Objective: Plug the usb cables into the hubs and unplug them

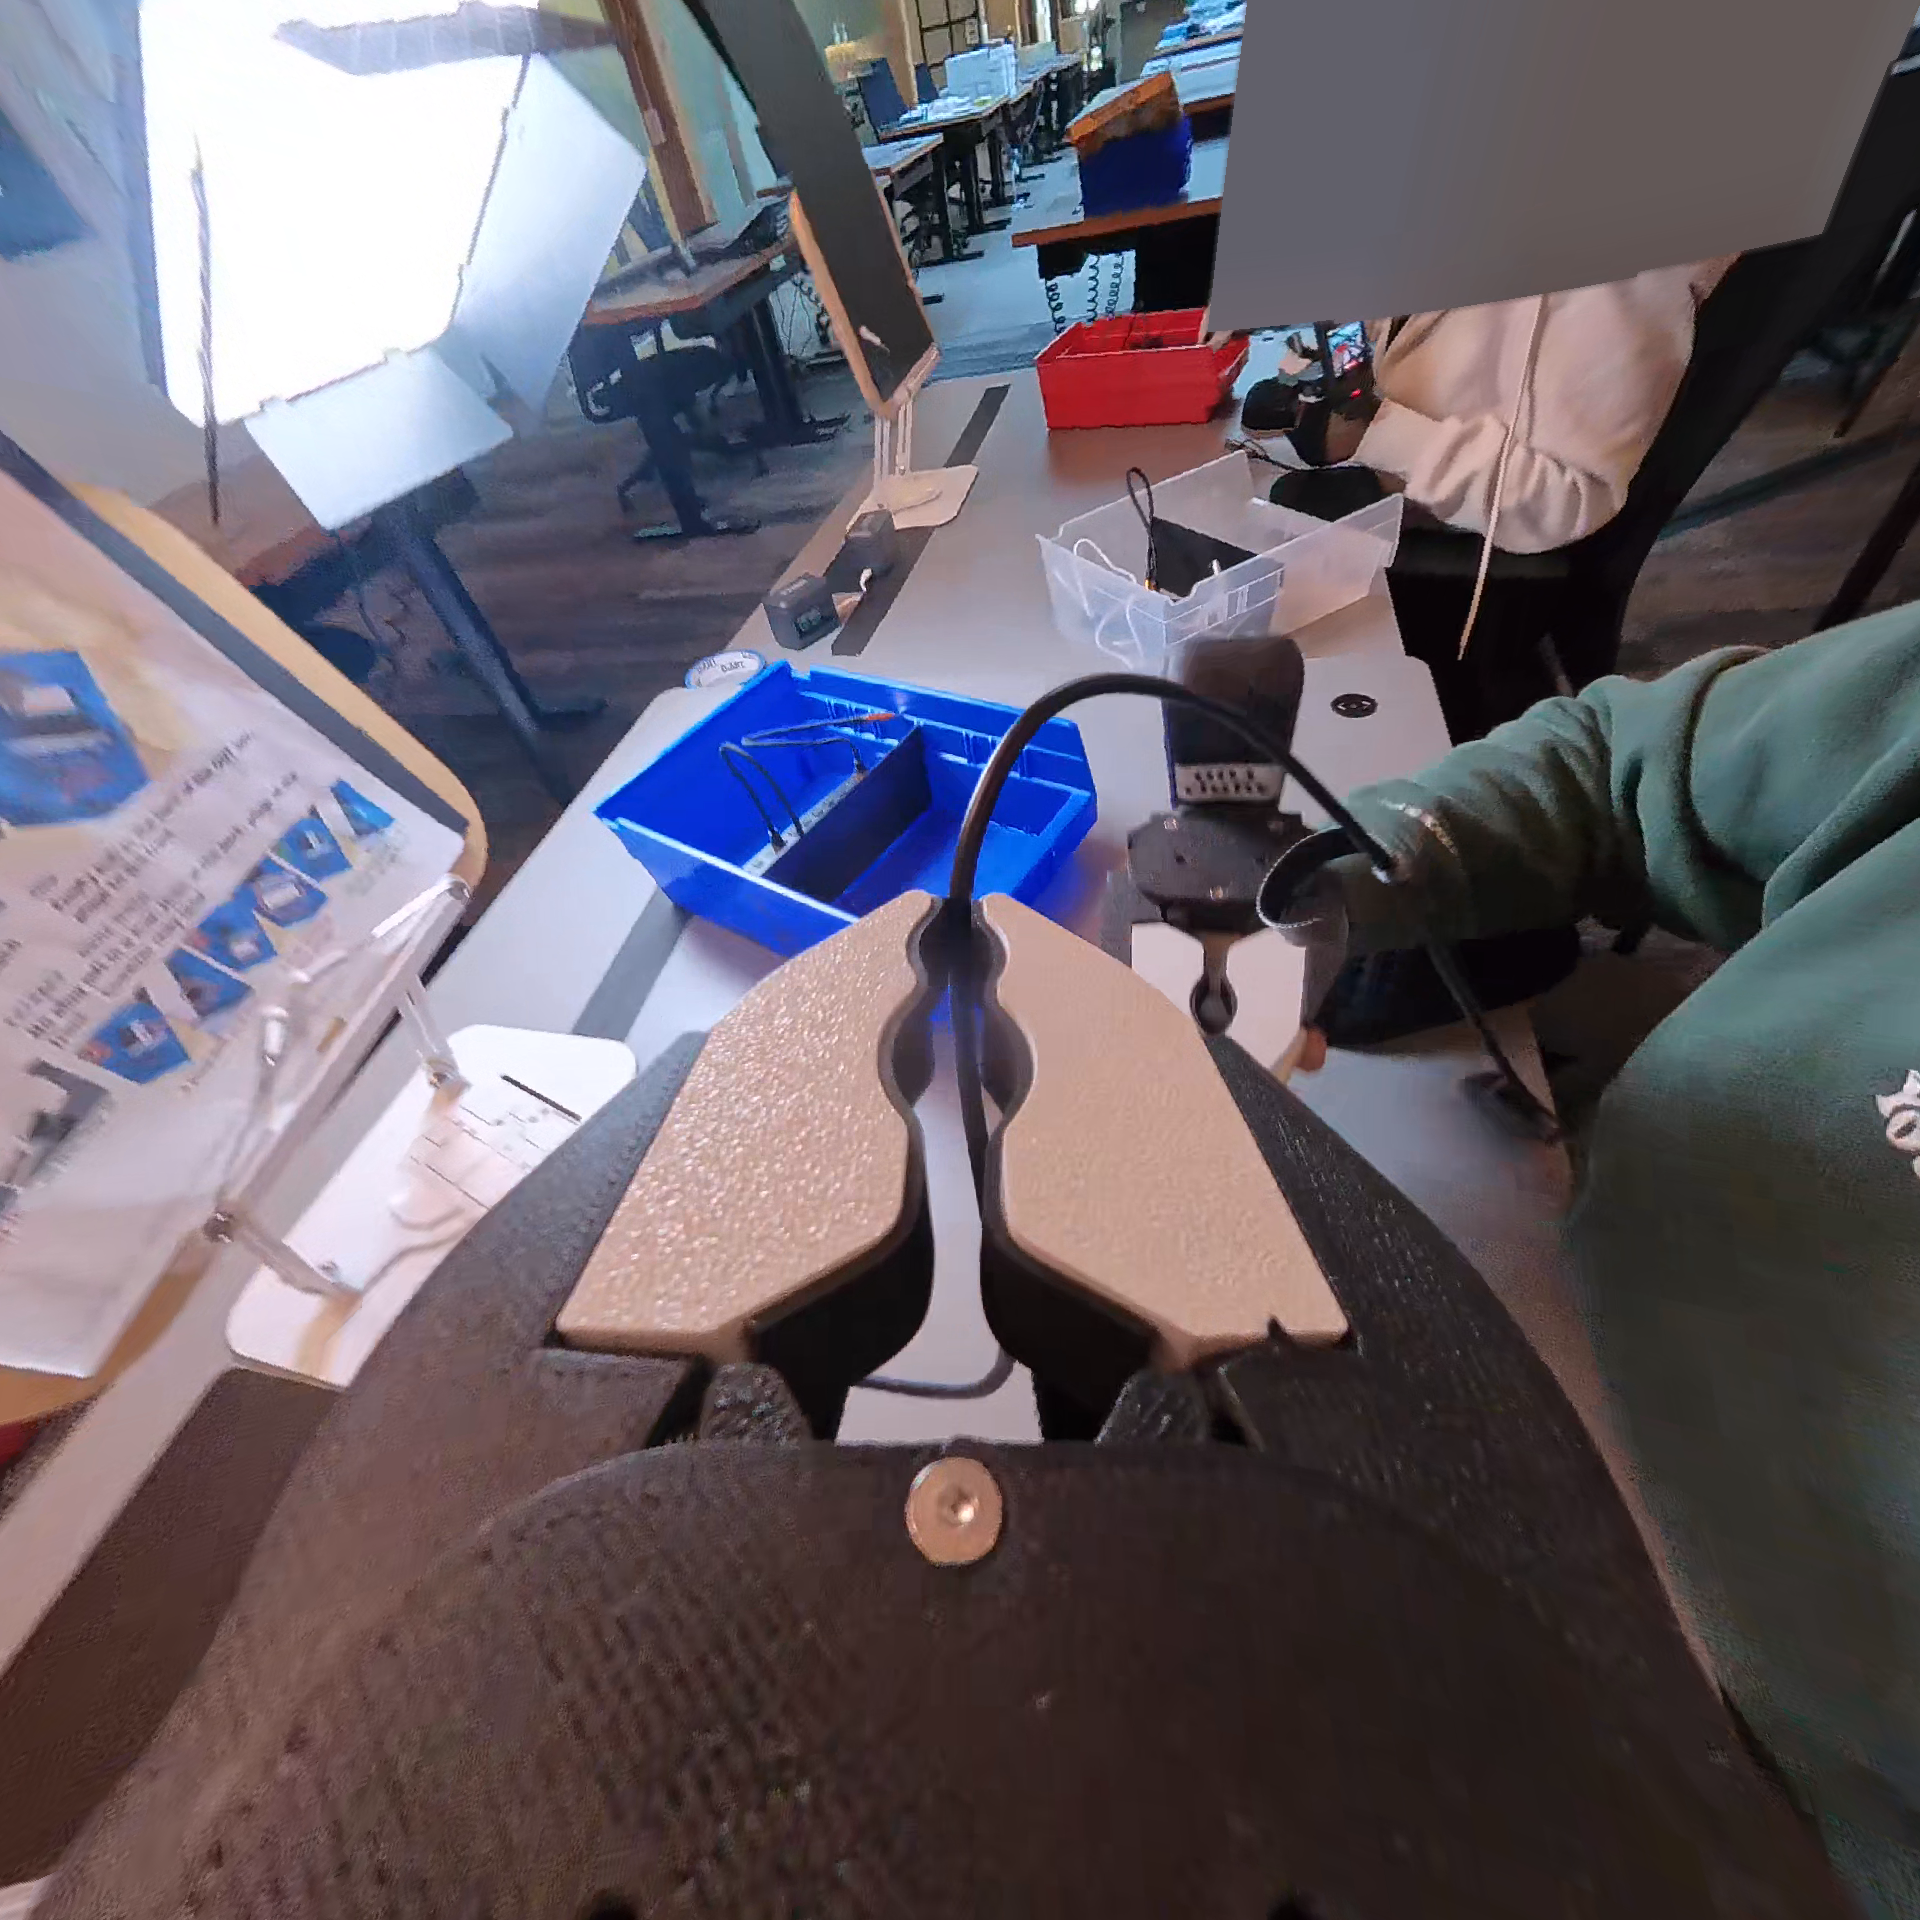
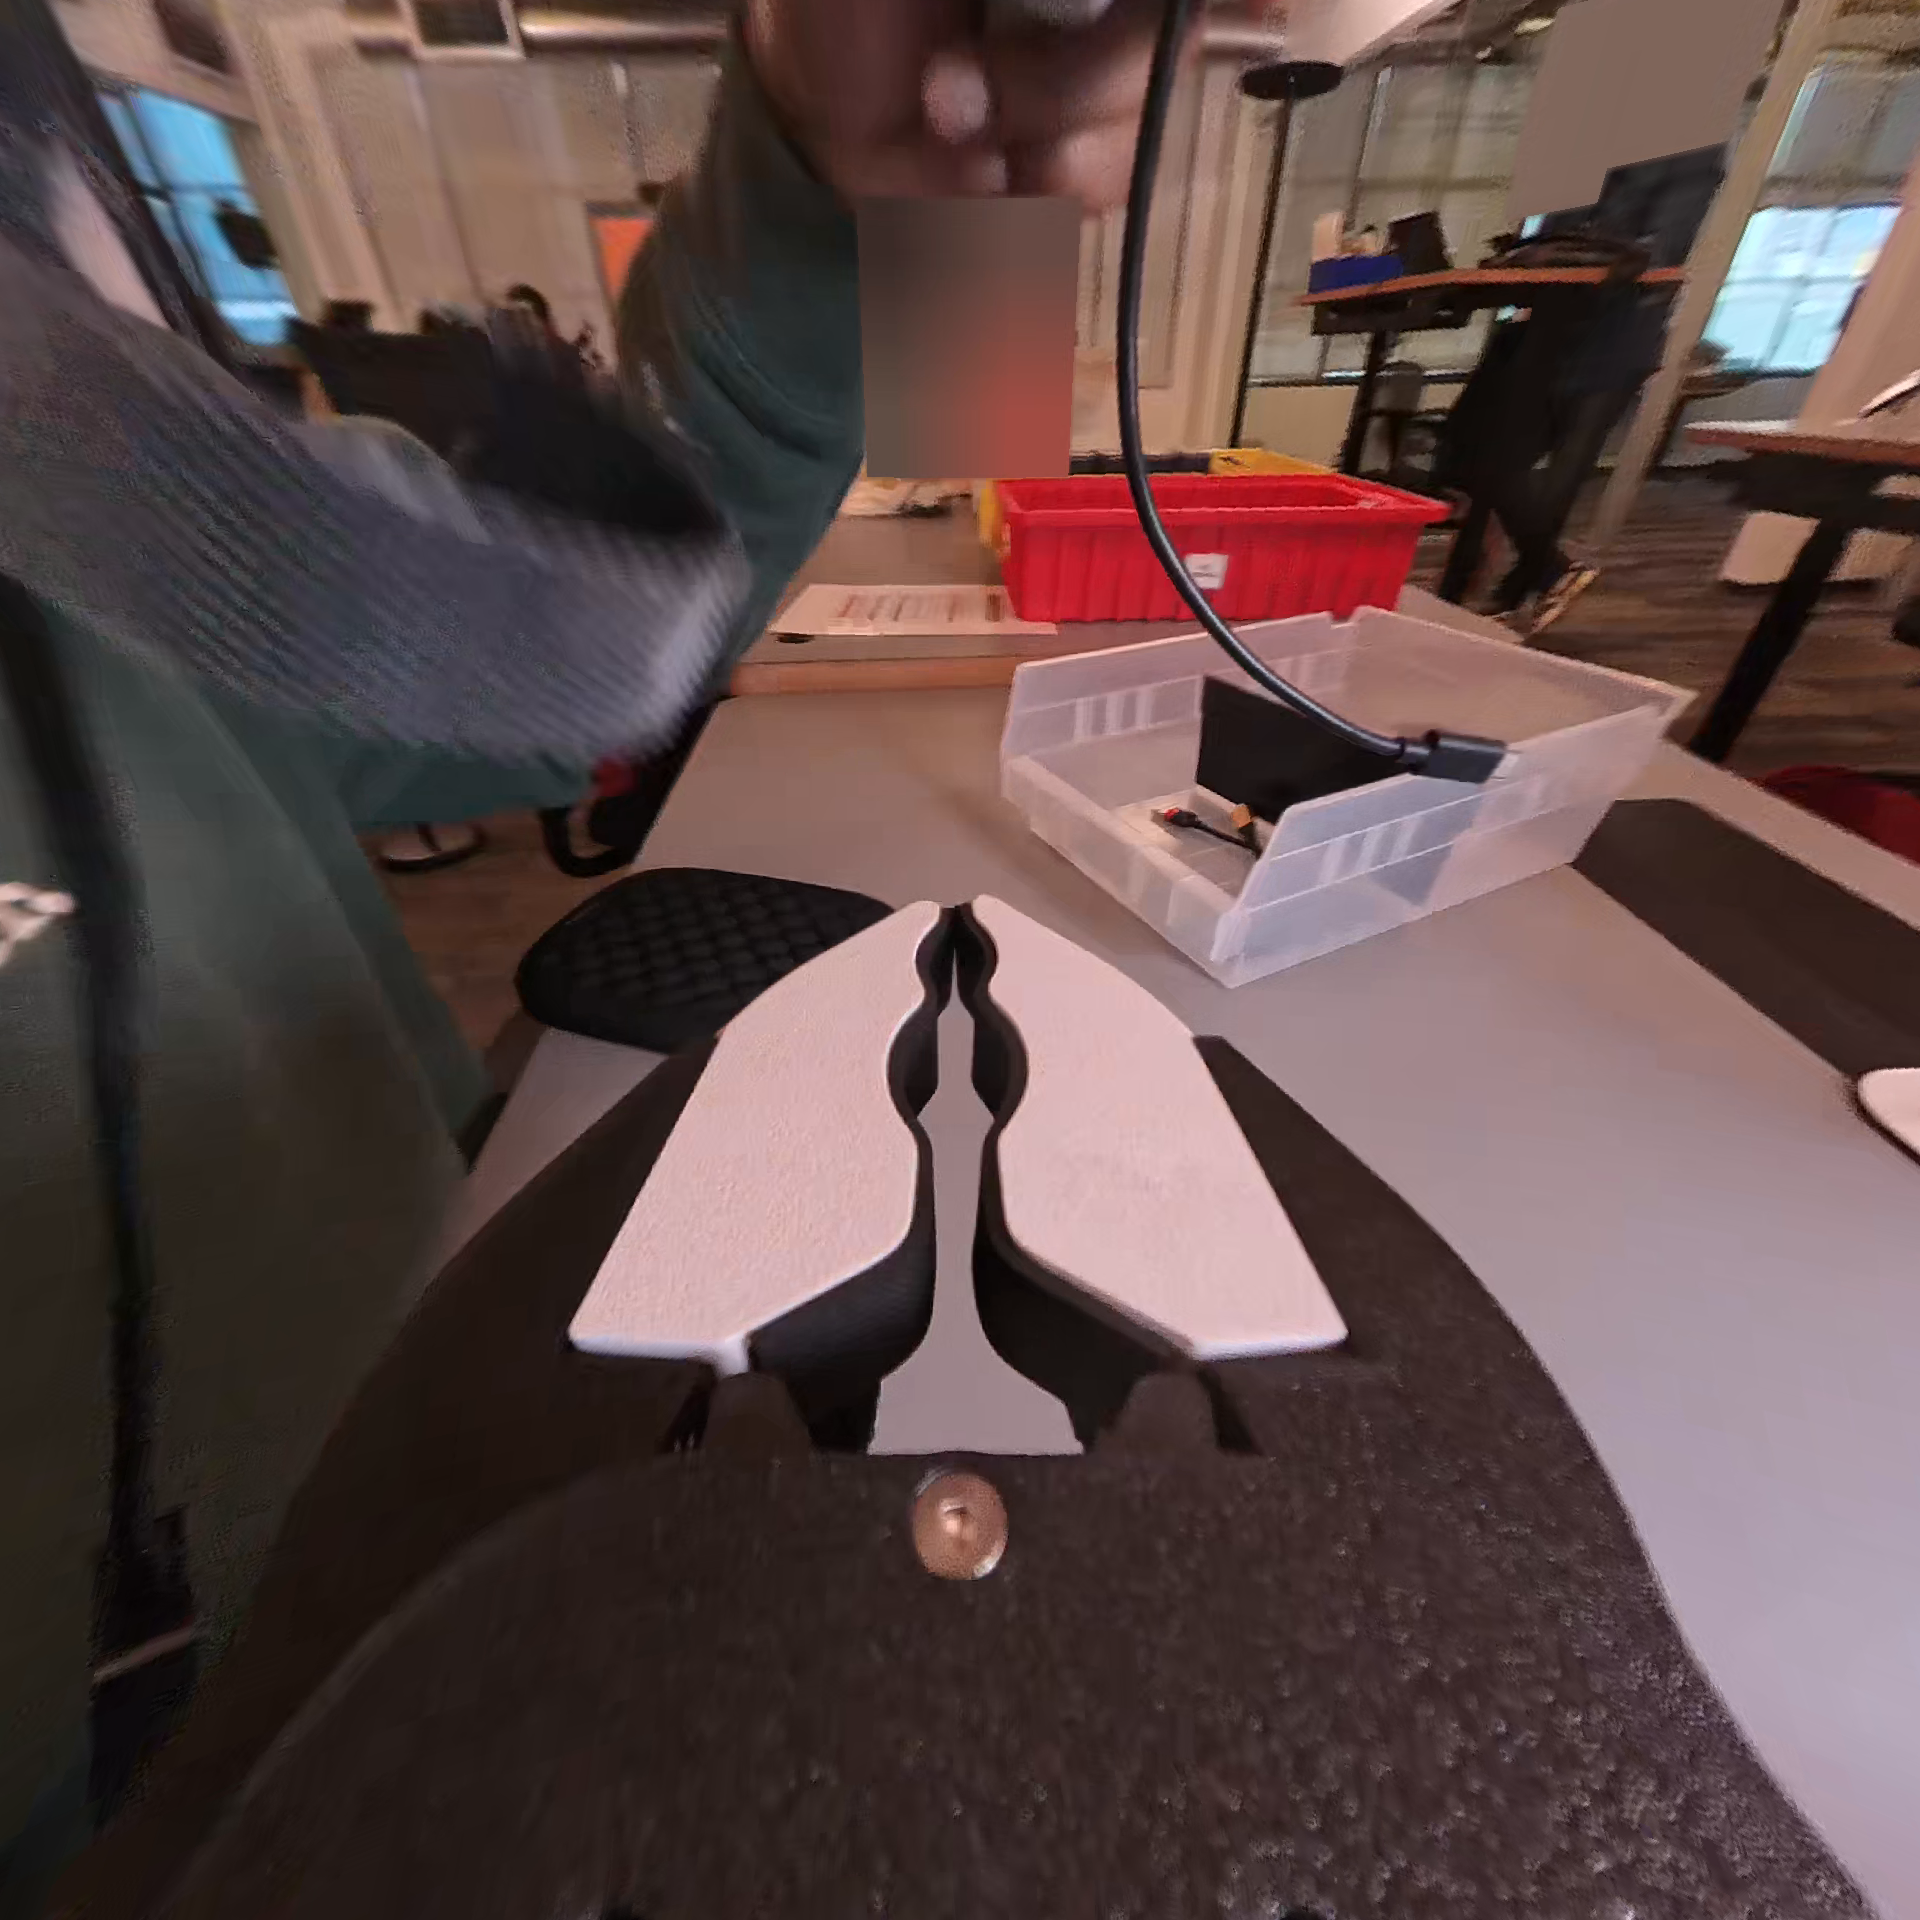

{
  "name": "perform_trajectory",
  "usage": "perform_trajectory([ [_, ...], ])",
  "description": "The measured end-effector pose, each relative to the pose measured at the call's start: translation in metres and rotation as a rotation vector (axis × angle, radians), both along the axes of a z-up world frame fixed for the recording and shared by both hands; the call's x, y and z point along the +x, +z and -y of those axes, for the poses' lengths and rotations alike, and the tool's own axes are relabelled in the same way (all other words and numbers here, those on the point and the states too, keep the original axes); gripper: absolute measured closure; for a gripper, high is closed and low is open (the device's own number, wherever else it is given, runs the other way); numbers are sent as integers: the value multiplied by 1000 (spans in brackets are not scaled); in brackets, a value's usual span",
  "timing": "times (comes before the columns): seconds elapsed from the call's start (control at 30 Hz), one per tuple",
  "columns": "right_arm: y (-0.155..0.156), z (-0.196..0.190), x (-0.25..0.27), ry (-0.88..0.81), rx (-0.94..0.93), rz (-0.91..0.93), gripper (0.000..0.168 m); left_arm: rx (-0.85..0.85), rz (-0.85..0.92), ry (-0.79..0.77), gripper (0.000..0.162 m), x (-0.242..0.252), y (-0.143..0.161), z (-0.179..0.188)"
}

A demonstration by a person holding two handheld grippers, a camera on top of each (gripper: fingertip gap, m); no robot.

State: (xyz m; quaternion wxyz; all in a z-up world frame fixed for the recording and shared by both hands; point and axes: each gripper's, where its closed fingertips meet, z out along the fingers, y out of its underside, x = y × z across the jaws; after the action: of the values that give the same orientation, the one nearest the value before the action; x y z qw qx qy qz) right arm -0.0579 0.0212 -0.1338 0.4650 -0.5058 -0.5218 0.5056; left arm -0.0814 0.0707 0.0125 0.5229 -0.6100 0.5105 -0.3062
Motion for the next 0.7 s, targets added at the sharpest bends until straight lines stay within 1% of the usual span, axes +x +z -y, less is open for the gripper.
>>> perform_trajectory([
  [0.07,-3,2,16,103,-61,-2,166,-52,9,11,158,-4,-23,-10],
  [0.17,-15,13,45,360,-324,28,133,-144,36,28,159,-7,-58,-25],
  [0.23,-28,15,64,492,-475,58,111,-200,66,28,159,-8,-75,-33],
  [0.3,-37,15,74,557,-583,54,103,-230,85,41,158,-9,-88,-43],
  [0.33,-45,20,72,570,-593,97,98,-245,98,50,158,-9,-94,-49],
  [0.4,-69,39,53,557,-520,237,95,-279,128,59,158,-7,-103,-57],
  [0.43,-87,50,40,535,-454,339,98,-288,139,63,158,-6,-107,-62],
  [0.47,-105,53,29,488,-363,435,117,-294,145,68,158,-6,-110,-67],
  [0.5,-114,52,20,450,-270,464,167,-294,145,85,158,-7,-115,-74],
  [0.53,-109,52,14,437,-214,435,168,-292,147,120,158,-10,-120,-83],
  [0.6,-89,36,11,355,-173,364,168,-272,154,238,156,-22,-130,-104],
  [0.67,-66,5,15,183,-167,279,168,-214,73,341,114,-35,-143,-114],
  [0.7,-55,-12,19,85,-182,231,168,-180,26,381,100,-41,-147,-114],
])
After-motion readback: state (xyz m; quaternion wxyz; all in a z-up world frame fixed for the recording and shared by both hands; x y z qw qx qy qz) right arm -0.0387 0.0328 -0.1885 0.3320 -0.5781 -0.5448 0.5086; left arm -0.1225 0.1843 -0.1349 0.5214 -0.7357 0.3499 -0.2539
